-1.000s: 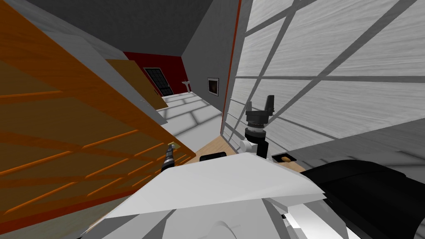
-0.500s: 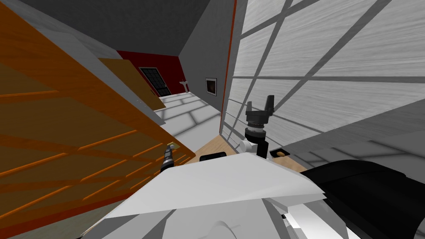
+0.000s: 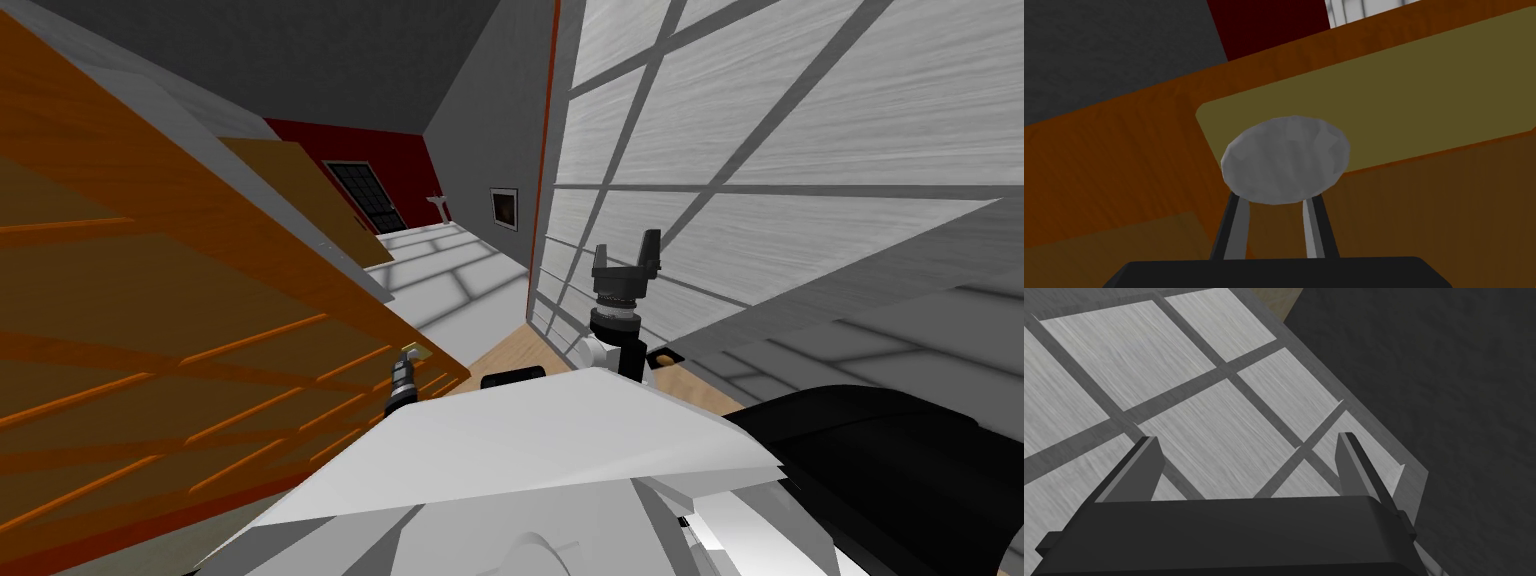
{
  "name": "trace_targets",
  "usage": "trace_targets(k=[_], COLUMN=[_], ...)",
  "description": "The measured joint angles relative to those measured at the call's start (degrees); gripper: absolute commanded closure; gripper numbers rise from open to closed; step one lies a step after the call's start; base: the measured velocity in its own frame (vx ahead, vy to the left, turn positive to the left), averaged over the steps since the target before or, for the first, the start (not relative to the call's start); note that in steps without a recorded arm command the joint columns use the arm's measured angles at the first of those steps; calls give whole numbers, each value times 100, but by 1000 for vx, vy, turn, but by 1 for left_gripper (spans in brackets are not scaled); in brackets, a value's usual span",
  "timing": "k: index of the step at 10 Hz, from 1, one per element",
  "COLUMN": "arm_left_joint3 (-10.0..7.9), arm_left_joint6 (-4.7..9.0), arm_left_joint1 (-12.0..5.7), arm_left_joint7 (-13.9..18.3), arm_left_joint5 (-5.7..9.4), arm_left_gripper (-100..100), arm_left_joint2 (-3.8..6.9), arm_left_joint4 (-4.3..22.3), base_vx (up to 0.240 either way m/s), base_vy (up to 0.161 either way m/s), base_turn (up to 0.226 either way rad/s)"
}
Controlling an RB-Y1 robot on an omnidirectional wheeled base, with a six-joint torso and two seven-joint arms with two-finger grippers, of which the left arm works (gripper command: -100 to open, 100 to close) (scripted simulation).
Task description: Pull the door open
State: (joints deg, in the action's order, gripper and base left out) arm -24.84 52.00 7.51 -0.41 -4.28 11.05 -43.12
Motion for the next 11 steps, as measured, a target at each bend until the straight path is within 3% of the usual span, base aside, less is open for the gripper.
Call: trace_targets(k=[1,2,11], arm_left_joint3=[-7,-7,-169], arm_left_joint6=[-6,9,18], arm_left_joint1=[-1,-21,-82], arm_left_joint7=[165,301,-934], arm_left_joint5=[63,93,-172], arm_left_gripper=[100,-100,-100], arm_left_joint2=[18,27,1], arm_left_joint4=[23,28,91], base_vx=[-43,-27,-18], base_vy=[7,-5,-22], base_turn=[-54,8,16])
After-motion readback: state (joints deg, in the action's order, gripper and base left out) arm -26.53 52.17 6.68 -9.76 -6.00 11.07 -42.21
